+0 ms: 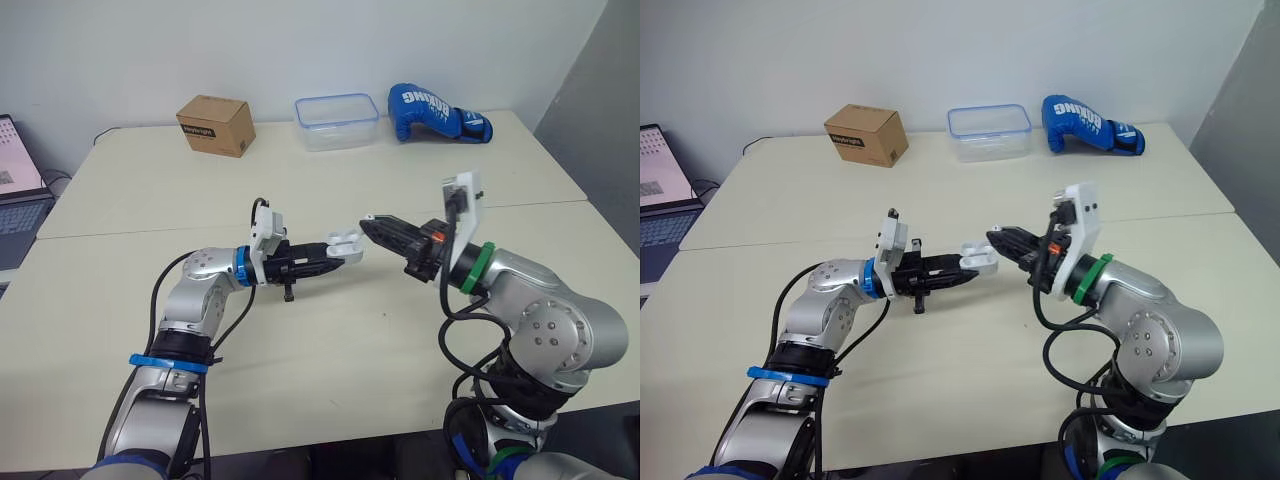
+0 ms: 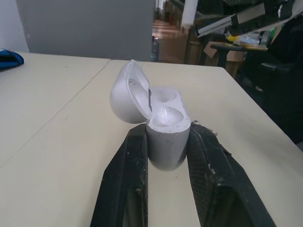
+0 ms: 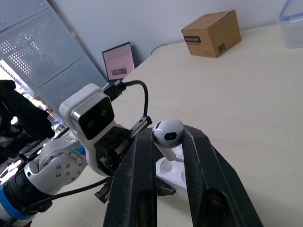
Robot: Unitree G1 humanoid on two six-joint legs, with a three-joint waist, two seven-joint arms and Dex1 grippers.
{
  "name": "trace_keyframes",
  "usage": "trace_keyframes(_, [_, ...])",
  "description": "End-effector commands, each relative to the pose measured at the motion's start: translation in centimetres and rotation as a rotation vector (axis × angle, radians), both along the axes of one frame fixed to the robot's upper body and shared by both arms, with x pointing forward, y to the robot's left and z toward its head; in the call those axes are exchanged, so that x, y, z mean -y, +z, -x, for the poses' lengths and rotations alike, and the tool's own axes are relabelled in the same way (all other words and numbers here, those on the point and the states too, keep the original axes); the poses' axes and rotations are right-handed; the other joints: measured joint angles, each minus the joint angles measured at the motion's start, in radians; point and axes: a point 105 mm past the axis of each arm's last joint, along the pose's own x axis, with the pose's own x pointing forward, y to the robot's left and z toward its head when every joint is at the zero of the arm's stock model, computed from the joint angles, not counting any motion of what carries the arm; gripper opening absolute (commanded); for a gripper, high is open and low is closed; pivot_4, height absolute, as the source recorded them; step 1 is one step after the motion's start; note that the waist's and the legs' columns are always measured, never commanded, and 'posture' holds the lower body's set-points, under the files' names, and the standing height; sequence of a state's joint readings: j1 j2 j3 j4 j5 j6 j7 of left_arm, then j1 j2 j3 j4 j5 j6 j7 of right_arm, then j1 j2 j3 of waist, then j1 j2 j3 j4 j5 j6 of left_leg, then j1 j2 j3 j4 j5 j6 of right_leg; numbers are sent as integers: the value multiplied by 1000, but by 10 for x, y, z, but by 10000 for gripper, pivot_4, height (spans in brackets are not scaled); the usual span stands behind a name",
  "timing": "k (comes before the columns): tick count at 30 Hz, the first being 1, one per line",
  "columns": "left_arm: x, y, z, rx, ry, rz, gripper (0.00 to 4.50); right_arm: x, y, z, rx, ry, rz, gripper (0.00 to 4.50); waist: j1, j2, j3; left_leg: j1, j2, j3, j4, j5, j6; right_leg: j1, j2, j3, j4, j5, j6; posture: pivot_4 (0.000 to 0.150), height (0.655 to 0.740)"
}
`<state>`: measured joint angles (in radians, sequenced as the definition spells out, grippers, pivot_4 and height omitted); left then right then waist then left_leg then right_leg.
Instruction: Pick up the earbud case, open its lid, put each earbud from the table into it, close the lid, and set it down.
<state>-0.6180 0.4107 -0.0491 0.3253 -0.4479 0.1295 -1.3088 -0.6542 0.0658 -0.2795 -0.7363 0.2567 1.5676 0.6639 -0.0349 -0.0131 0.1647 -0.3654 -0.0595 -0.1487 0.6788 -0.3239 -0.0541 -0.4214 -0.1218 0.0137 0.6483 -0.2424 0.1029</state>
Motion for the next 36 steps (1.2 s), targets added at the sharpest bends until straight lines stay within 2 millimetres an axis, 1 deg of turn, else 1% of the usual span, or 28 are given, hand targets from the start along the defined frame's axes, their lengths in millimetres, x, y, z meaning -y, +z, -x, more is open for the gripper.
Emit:
trace_keyframes(1, [0,18,-4,51,10,34,7848,-14,3,-1,55,-9,53,3987,-1,0,0,0,0,0,0,0,0,0,0,0,0,0,0,1500,7307])
trace_keyframes(6, [1,21,-4,52,6,39,7848,-23,4,-1,70,-28,45,3987,-1,0,0,0,0,0,0,0,0,0,0,0,0,0,0,1500,7307])
trace_keyframes(13, [6,28,-7,52,18,71,7848,-26,1,-10,87,-96,85,3987,-1,0,0,0,0,0,0,0,0,0,0,0,0,0,0,1500,7307])
trace_keyframes(21, [9,36,-8,58,46,93,7848,-31,-4,-11,90,-108,97,3987,-3,0,0,0,0,0,0,0,0,0,0,0,0,0,0,1500,7307])
trace_keyframes(28, [15,43,-8,97,81,108,7848,-33,-2,-13,96,-126,95,3987,-3,0,0,0,0,0,0,0,0,0,0,0,0,0,0,1500,7307])
trace_keyframes(36, [19,56,-6,144,126,162,7848,-34,-6,-14,90,-157,129,3987,-4,0,0,0,0,0,-1,0,0,0,0,0,0,0,0,1500,7307])
